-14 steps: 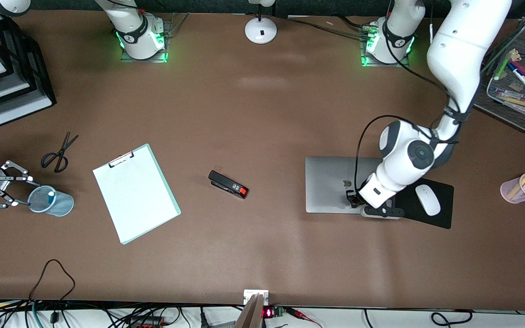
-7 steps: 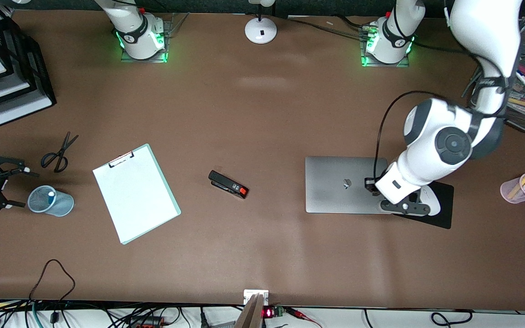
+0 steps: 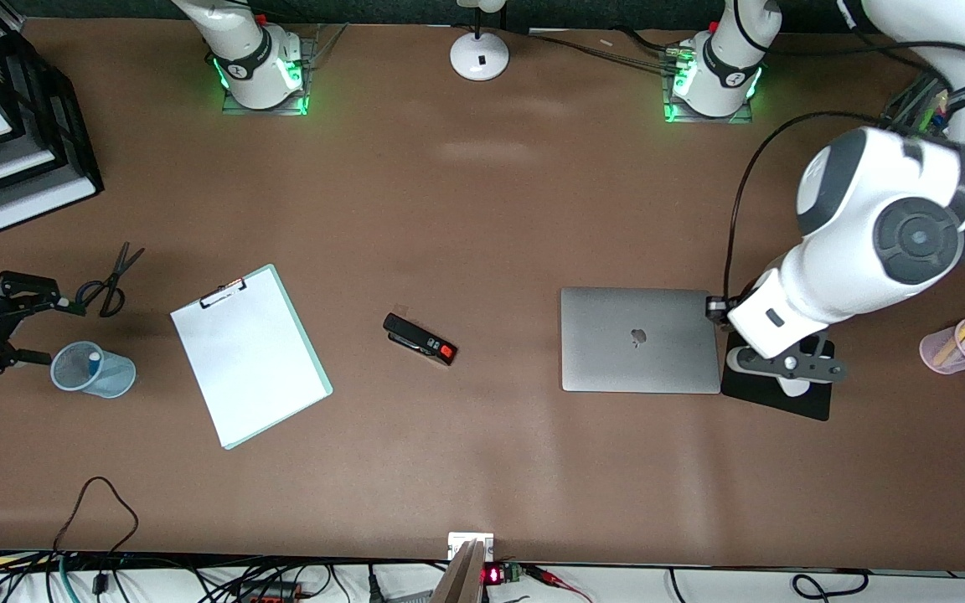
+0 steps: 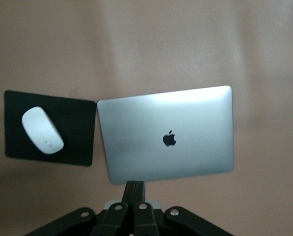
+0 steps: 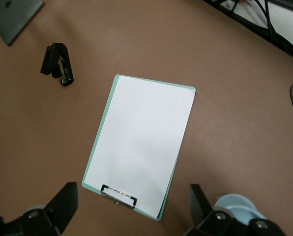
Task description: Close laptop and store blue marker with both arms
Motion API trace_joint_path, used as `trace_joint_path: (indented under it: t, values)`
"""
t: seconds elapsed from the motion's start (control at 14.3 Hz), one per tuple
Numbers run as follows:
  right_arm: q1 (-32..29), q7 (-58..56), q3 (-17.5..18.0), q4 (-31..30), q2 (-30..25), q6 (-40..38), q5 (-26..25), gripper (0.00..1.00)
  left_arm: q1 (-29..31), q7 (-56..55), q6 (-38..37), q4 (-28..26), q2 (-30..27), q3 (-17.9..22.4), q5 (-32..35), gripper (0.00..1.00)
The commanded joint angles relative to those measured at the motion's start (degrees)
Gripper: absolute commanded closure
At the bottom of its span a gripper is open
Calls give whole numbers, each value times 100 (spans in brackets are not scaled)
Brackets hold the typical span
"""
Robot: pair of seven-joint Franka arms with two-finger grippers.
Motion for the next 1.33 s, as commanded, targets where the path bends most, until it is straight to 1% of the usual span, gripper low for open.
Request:
trace_joint_path:
  t: [0.0, 0.14, 0.21, 0.28, 0.35, 0.42, 0.49, 0.56, 0.7, 0.91, 0.98, 1.05, 1.12, 1.19, 1.26]
  values:
    - [327, 1003, -13, -127, -326, -139, -580, 0, 39, 322, -754, 591, -15, -50, 114, 96]
    - [512, 1722, -13, -127, -466, -410, -853, 0, 39, 516, -1291, 890, -190, -50, 97, 92]
    - [608, 2065, -13, -135, -537, -525, -958, 0, 39, 517, -1415, 891, -313, -50, 114, 84]
    - [696, 2400, -13, -135, -607, -639, -1099, 0, 39, 560, -1468, 891, -427, -41, 123, 74]
    - [801, 2699, -13, -135, -703, -762, -1248, 0, 39, 656, -1547, 891, -463, -32, 123, 62]
    - [907, 3006, -22, -135, -800, -902, -1415, 0, 39, 709, -1609, 891, -490, -23, 114, 30]
    - [978, 3331, -13, -135, -897, -1052, -1573, 0, 48, 719, -1610, 891, -516, -15, 97, 4]
    - [1057, 3613, -13, -144, -985, -1201, -1697, 0, 48, 727, -1644, 883, -534, -14, 97, 0]
    - [1154, 4123, -13, -179, -1169, -1509, -1873, 0, 57, 736, -1758, 874, -543, -14, 88, 0]
    - [1259, 4608, -5, -495, -1660, -1589, -2145, 0, 135, 763, -1864, 786, -648, 21, 79, 0]
    - [1303, 4696, -4, -618, -1810, -1589, -2250, 0, 136, 815, -1838, 681, -674, 38, 53, 0]
    - [1330, 4793, -4, -741, -1968, -1589, -2339, 0, 145, 1007, -1734, 358, -857, 108, 27, 0]
    - [1330, 4863, 4, -855, -2126, -1589, -2366, 0, 154, 1244, -1445, 7, -1120, 404, -122, 0]
    - [1330, 4899, 4, -961, -2232, -1572, -2392, 0, 136, 1472, -1199, -466, -1436, 651, -323, 0]
    - [1330, 4908, 4, -1092, -2373, -1520, -2427, 0, 145, 1536, -909, -1045, -1831, 740, -421, 0]
